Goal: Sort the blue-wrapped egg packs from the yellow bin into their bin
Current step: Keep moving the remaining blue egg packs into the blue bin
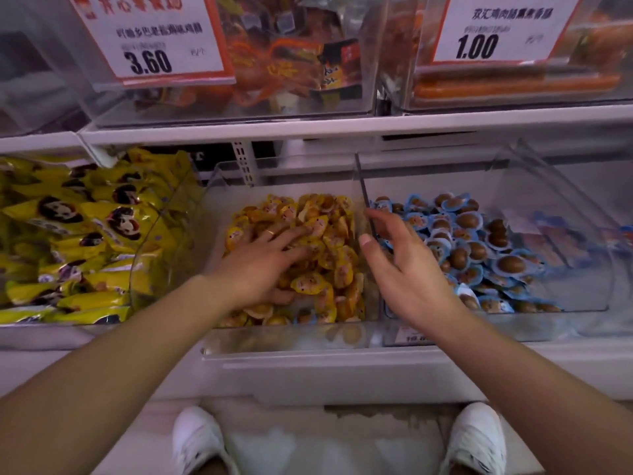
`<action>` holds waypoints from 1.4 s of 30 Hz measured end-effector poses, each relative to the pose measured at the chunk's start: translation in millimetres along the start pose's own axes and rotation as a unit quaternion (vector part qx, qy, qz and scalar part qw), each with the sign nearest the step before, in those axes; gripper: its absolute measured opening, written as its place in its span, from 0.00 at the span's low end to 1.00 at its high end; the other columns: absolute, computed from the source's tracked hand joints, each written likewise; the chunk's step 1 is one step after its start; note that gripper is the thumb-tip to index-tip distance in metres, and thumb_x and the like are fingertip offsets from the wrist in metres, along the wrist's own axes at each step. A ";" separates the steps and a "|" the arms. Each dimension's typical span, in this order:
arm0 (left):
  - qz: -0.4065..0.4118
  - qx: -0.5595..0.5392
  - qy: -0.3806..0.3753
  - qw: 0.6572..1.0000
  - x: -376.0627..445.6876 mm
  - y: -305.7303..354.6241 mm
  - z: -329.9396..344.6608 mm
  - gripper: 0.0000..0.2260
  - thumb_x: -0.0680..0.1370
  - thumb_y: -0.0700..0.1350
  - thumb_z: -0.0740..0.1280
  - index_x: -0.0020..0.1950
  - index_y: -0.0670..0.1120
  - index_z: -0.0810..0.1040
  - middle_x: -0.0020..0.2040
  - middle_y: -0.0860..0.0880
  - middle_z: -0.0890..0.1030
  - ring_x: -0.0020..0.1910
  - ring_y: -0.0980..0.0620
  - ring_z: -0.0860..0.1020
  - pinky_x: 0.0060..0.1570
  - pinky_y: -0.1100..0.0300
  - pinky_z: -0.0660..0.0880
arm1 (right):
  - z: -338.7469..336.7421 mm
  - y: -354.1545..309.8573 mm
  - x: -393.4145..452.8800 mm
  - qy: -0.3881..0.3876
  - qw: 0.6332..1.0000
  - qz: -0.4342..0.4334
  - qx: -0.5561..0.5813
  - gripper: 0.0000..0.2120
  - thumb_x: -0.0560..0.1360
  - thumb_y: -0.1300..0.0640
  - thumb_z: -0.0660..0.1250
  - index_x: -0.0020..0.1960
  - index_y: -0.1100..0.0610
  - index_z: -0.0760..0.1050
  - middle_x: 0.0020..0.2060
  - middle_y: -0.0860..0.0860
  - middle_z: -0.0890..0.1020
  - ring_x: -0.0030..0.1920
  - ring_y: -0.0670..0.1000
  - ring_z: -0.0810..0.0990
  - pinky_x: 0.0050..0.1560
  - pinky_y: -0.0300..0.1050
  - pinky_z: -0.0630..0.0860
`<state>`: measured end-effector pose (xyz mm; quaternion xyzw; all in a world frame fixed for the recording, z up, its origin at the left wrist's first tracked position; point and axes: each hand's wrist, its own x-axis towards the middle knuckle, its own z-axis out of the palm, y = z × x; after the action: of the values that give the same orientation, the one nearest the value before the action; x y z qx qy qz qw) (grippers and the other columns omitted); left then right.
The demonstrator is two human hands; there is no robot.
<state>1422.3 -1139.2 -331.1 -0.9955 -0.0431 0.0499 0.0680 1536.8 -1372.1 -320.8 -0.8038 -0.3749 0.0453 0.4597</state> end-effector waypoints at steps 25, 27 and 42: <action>0.132 0.135 -0.108 0.976 1.0 40.8 -11.4 0.13 0.79 0.52 0.63 0.62 0.53 0.78 0.63 0.52 0.77 0.63 0.47 0.71 0.60 0.52 0.63 | 2.3 -4.3 -4.1 0.015 0.999 -0.013 -0.037 0.23 0.81 0.42 0.57 0.75 0.43 0.62 0.66 0.50 0.74 0.64 0.49 0.74 0.55 0.41 0.68; 0.113 0.080 -0.062 0.988 -1.7 34.7 -6.6 0.15 0.79 0.58 0.62 0.60 0.54 0.80 0.59 0.53 0.79 0.60 0.50 0.73 0.60 0.53 0.63 | 1.9 -4.0 -4.2 0.013 0.999 -0.014 -0.033 0.23 0.81 0.42 0.57 0.75 0.43 0.62 0.66 0.50 0.74 0.64 0.49 0.74 0.56 0.41 0.68; 0.004 -0.148 -0.224 0.963 16.9 74.9 -25.3 0.17 0.78 0.61 0.66 0.46 0.47 0.79 0.41 0.48 0.79 0.39 0.48 0.77 0.38 0.56 0.74 | 3.9 -4.8 -3.6 0.020 0.999 -0.018 -0.035 0.24 0.80 0.41 0.57 0.75 0.43 0.62 0.67 0.51 0.73 0.65 0.50 0.74 0.57 0.41 0.70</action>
<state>1447.7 -1214.8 -318.1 -0.9581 -0.0602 0.2647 -0.0913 1529.9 -1370.2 -320.3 -0.8130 -0.3818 0.0078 0.4395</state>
